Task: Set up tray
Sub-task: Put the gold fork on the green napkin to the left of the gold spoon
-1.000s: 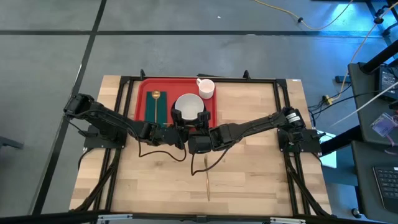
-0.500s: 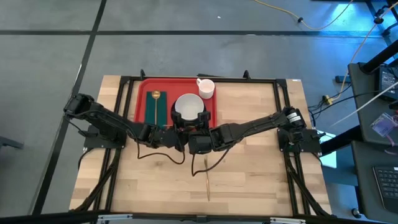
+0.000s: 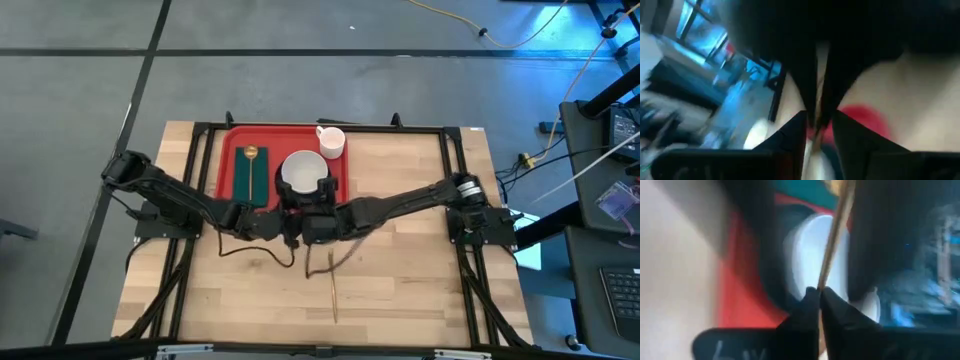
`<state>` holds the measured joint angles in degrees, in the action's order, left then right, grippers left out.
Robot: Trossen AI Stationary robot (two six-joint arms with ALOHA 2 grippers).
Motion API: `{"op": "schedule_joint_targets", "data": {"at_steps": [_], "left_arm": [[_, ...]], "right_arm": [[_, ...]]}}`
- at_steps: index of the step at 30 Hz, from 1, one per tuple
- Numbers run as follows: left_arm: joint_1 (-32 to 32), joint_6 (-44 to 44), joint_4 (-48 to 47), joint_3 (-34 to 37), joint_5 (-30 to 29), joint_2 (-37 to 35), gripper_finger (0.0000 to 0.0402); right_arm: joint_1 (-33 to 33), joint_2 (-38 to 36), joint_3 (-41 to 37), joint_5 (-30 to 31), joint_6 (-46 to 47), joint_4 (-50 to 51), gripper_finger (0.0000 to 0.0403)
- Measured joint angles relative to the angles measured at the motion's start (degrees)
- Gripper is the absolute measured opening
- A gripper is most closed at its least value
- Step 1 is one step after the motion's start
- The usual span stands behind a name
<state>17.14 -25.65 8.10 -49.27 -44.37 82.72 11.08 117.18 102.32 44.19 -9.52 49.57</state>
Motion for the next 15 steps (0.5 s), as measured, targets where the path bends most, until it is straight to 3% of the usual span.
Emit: {"op": "schedule_joint_targets", "data": {"at_steps": [4, 10, 15], "left_arm": [[0.3, 0.2, 1.0, 0.3, 2.7, 0.1, 0.0074], [0.5, -1.5, 0.2, 0.3, -2.5, -0.6, 0.0041], [1.3, -1.2, -3.6, 0.3, -6.9, -0.8, 0.0066]], "right_arm": [[-0.3, 0.0, -0.3, 2.3, -0.3, -0.4, 0.0000], [-0.2, 0.0, -1.3, 3.4, -1.1, 0.0, 0.0000], [-0.1, 0.0, -1.3, 3.4, -1.1, 1.0, 0.0000]]}}
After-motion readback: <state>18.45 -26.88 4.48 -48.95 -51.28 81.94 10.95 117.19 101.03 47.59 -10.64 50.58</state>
